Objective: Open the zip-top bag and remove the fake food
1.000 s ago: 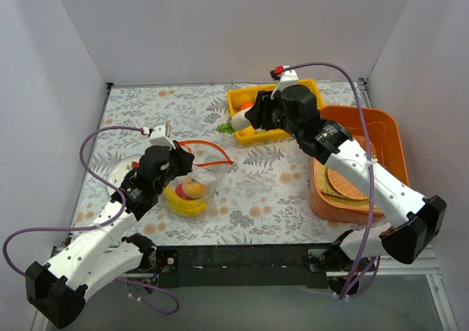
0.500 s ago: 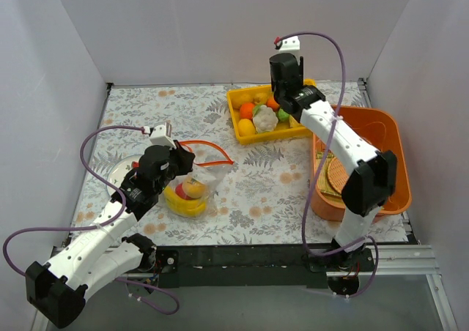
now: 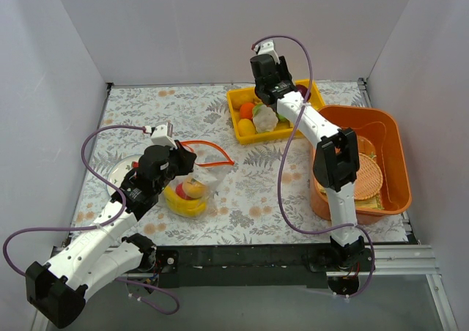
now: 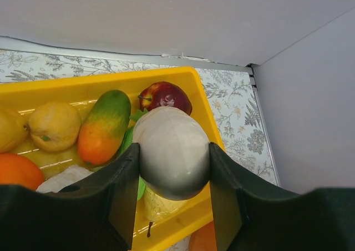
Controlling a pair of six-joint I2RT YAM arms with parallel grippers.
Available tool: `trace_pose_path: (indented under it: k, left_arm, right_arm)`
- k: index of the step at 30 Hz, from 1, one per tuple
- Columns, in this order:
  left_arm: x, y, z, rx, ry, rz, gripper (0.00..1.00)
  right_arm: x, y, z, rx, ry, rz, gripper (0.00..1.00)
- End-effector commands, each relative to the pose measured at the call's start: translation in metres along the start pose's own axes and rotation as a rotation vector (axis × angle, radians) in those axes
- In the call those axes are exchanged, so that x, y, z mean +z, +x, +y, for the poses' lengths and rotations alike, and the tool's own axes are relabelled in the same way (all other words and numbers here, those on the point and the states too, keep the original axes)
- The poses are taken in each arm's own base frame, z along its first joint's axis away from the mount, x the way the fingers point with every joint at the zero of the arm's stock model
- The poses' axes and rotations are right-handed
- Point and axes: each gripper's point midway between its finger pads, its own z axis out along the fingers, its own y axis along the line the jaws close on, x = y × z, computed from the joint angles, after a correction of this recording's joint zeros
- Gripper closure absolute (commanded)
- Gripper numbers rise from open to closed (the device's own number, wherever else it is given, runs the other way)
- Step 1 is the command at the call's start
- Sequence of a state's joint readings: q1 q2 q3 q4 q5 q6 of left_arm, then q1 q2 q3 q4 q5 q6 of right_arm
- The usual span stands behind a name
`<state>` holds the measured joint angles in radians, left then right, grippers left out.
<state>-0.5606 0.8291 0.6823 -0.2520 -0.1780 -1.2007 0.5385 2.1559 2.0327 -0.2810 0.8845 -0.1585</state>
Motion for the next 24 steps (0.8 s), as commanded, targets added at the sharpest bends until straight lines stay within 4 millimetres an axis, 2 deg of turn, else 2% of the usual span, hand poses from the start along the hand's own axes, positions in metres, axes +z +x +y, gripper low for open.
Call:
trace_pose_path:
  k: [1, 3, 12, 15, 22, 24]
  left_arm:
    - [-0.002, -0.006, -0.008, 0.011, 0.043, -0.024, 1.00]
    - [-0.002, -0.006, -0.009, 0.010, 0.046, -0.023, 1.00]
    - [-0.004, -0.006, -0.009, 0.010, 0.049, -0.025, 1.00]
    - [-0.004, -0.005, -0.008, 0.010, 0.048, -0.024, 1.00]
    - [-0.004, -0.005, -0.009, 0.011, 0.051, -0.023, 1.00]
    - [-0.004, -0.005, -0.009, 0.010, 0.052, -0.021, 1.00]
  right_arm:
    - [0.002, -0.017, -0.004, 0.046, 0.013, -0.049, 0.60]
    - [0.006, -0.008, 0.009, 0.042, -0.020, -0.044, 0.54]
    - [0.021, 0.021, 0.033, 0.021, -0.041, -0.004, 0.51]
    - [0.022, 0.023, 0.035, 0.034, -0.051, -0.008, 0.49]
    - [0.032, 0.045, 0.036, 0.079, -0.075, 0.041, 0.49]
    - [0.034, 0.048, 0.035, 0.111, -0.094, 0.053, 0.45]
